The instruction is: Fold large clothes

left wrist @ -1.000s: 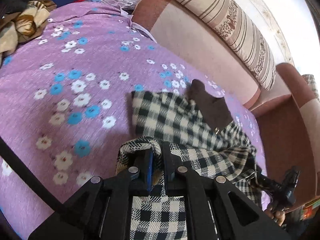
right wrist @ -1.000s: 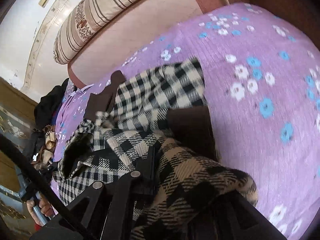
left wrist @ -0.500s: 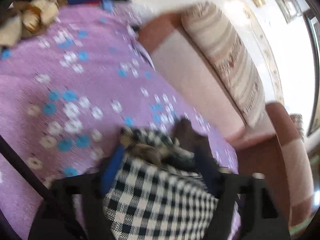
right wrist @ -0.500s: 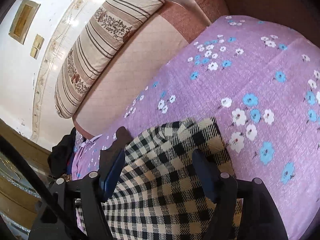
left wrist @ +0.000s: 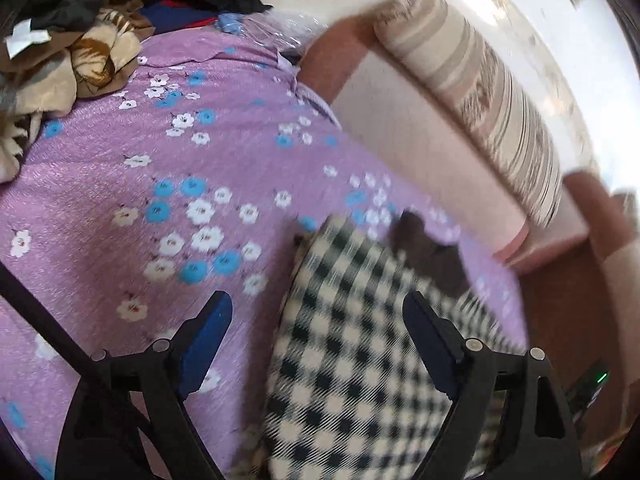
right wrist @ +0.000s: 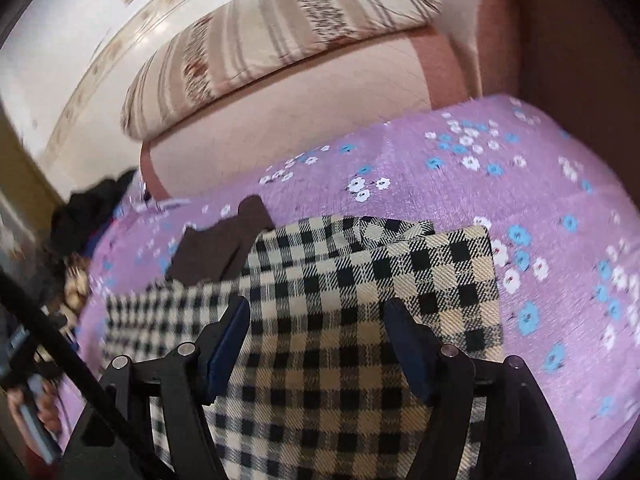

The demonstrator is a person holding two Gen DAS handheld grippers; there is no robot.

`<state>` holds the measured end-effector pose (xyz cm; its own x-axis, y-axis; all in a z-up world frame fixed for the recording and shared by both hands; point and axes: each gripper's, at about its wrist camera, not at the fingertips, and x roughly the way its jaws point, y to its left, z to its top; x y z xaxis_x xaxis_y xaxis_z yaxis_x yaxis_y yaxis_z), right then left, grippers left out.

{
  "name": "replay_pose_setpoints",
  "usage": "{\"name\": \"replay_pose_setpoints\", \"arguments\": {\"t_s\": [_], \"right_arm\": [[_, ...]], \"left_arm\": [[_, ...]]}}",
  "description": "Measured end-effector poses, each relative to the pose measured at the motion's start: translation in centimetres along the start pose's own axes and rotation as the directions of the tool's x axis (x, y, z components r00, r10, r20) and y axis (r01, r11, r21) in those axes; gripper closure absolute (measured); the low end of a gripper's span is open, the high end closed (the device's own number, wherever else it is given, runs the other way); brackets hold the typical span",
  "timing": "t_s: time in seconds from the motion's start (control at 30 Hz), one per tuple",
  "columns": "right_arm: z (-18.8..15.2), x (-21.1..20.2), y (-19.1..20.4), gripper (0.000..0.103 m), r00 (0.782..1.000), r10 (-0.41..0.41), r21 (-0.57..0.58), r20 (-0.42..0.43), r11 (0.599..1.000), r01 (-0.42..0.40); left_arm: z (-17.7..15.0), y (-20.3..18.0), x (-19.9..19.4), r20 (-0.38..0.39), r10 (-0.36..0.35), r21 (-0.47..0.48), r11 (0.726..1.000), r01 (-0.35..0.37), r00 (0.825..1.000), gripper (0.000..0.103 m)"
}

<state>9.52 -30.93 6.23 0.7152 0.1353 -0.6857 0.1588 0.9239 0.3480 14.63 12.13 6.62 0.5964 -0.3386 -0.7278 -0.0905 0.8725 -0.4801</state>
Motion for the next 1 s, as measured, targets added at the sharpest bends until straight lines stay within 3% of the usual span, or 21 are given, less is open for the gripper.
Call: {"name": "replay_pose_setpoints", "arguments": {"t_s": [0.13,0.23,0.37,0.5,0.67,0.8,0.83,0.9,1.0], "right_arm": [[-0.8,-0.6,-0.4,0.028,0.998,-0.055,-0.061,-0.013,0.997,0.054],[-1.4,-0.6,-2.2,0.028,0.989,-0.145,-0.073,-0.031,0.987,0.142],[-1.6,-1.1,-4.9,0.028,0.958,-0.284,-0.062,-0.038,0.958,0.281],[-1.9,-1.3,-8.1,0.028,0.932,-0.354,0.001,-0.077,0.935,0.355],[-1.8,-2.9,-9.3,0.028,0.965,-0.257,0.100,-0.053,0.960,0.261],[-2.2,-4.0,-6.2,0.029,0.992,-0.128,0.054,-0.006,0.990,0.128],[-2.3,-3.7,-5.3,0.035,0.996,-0.089,0.035,-0.010,0.995,0.089],[-3.1,-3.4,-3.1,0.048,0.998,0.032,-0.012,-0.052,0.999,-0.033],[-4.5,-2.6,-0.7,0.050,0.983,0.133,-0.078,-0.127,0.987,-0.143]], "left_arm": [[-2.5,0.1,1.1,-0.057,0.098,0.126,0.988,-0.090,0.994,0.017],[-4.1,0.1,2.2,-0.096,0.179,0.212,0.965,-0.156,0.979,0.017],[-5.7,-0.5,3.2,-0.071,0.316,0.352,0.895,-0.273,0.946,0.017],[-5.9,-0.4,3.2,-0.058,0.350,0.365,0.879,-0.306,0.935,0.017],[-5.7,0.3,3.6,-0.079,0.344,0.320,0.898,-0.303,0.936,0.017],[-5.8,0.3,3.9,-0.067,0.349,0.317,0.896,-0.311,0.935,0.017],[-5.8,0.2,4.0,-0.063,0.353,0.323,0.892,-0.316,0.934,0.017],[-6.0,0.0,4.1,-0.051,0.362,0.335,0.884,-0.326,0.931,0.017],[-6.0,-0.1,4.4,-0.039,0.372,0.345,0.876,-0.337,0.927,0.014]]}}
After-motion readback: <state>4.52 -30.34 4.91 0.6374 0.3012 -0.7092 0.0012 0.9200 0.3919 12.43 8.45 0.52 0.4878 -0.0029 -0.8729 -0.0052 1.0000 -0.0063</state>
